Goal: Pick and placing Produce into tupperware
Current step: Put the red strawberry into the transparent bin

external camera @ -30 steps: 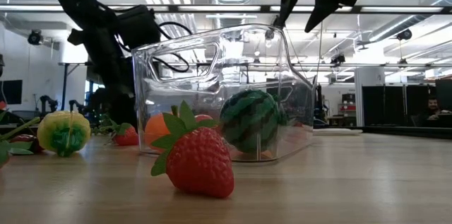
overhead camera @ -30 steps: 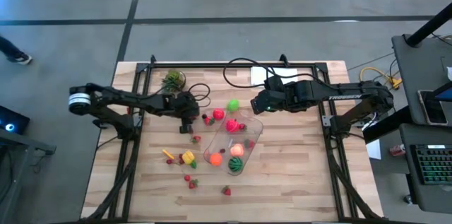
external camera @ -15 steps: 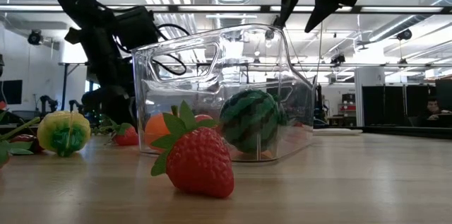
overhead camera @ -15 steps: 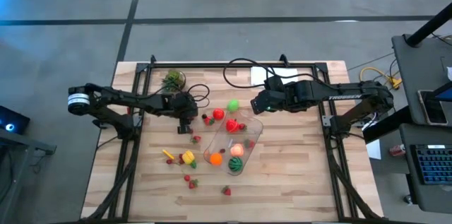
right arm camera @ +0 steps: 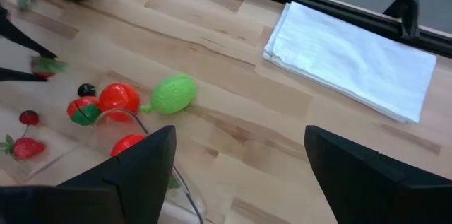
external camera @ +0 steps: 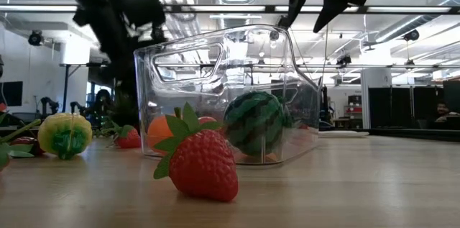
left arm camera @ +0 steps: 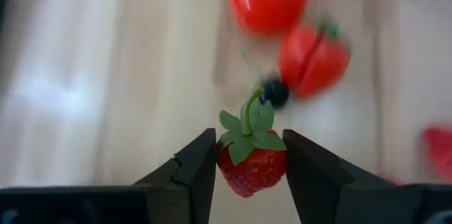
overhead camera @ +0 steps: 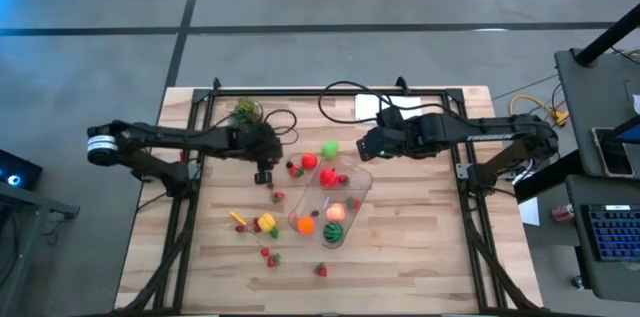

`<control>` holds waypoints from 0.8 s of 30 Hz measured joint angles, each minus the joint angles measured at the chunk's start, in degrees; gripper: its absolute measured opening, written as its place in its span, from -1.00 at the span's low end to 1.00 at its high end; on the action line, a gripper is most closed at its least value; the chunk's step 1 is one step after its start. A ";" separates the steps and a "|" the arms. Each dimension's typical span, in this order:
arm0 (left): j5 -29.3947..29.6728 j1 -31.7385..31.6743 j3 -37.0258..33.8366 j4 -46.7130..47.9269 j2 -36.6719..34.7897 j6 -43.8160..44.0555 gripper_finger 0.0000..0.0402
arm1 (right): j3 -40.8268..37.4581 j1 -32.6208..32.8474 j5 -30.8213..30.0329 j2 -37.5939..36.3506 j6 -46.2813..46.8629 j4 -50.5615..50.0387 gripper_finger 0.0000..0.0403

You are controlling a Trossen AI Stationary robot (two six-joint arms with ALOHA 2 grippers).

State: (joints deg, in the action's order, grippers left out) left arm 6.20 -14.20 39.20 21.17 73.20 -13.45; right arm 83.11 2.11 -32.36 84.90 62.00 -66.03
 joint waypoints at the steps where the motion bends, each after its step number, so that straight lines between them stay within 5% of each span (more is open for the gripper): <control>1: -0.04 0.04 0.90 0.13 -1.03 0.61 -0.35 | 0.00 0.00 0.00 -0.09 0.22 -0.34 0.51; 5: -4.48 0.24 5.55 0.50 -5.82 3.80 -0.35 | 0.00 0.94 0.52 -0.53 0.77 -1.71 0.50; 12: -12.02 6.81 12.10 -6.68 -11.64 21.82 -0.35 | 0.00 5.68 1.03 -2.98 0.14 -3.97 0.51; 18: -7.03 19.05 12.70 -22.29 -8.41 32.90 -0.35 | -0.01 12.41 0.89 -6.84 4.48 -9.00 0.51; 24: -1.00 26.65 14.31 -22.90 0.48 40.05 -0.35 | 0.00 19.15 -0.50 -9.71 11.01 -12.03 0.54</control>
State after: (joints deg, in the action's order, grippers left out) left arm 5.20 12.46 53.52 -1.73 73.68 26.60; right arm 83.11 21.26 -32.85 75.19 73.01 -78.06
